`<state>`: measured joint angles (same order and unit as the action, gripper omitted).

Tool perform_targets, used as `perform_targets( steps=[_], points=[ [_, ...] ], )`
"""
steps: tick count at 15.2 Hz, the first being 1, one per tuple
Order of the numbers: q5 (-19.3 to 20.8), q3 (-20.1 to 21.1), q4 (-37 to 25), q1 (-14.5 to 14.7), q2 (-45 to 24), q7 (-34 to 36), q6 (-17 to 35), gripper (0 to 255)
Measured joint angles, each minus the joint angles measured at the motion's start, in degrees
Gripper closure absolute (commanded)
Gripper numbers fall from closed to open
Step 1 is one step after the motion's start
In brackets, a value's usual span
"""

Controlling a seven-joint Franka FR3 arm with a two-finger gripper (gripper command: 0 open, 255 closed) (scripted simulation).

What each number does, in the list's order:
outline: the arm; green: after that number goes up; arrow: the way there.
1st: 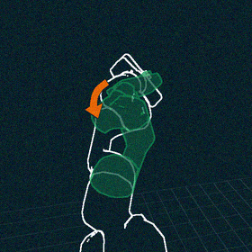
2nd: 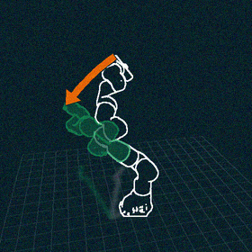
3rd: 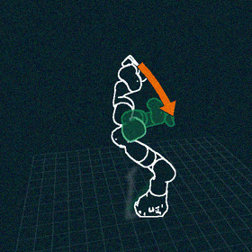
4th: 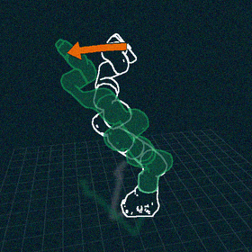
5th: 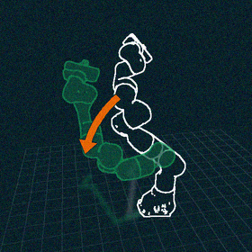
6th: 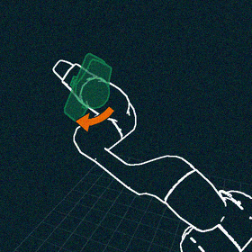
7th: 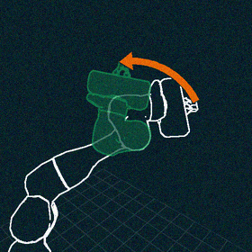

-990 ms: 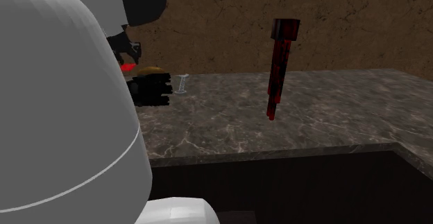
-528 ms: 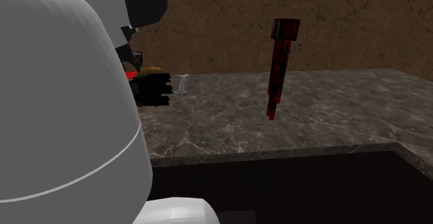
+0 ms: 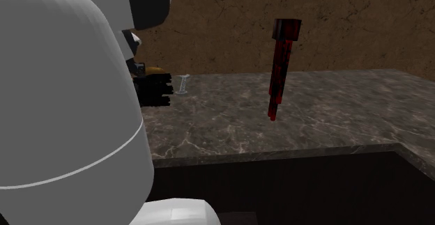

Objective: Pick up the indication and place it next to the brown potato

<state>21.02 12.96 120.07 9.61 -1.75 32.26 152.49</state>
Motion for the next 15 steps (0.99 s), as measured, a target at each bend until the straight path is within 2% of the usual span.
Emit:
perform_targets(
  steps=[4, 11, 12, 15],
  points=[
    [2.4, -0.3, 1.5, 0.0, -1.4, 2.2, 2.6, 255],
    [2.9, -0.4, 1.7, 0.0, -1.7, 2.6, 3.2, 255],
    [2.9, -0.4, 1.7, 0.0, -1.7, 2.6, 3.2, 0],
    [2.9, -0.4, 1.7, 0.0, -1.7, 2.6, 3.2, 0]
  ],
)
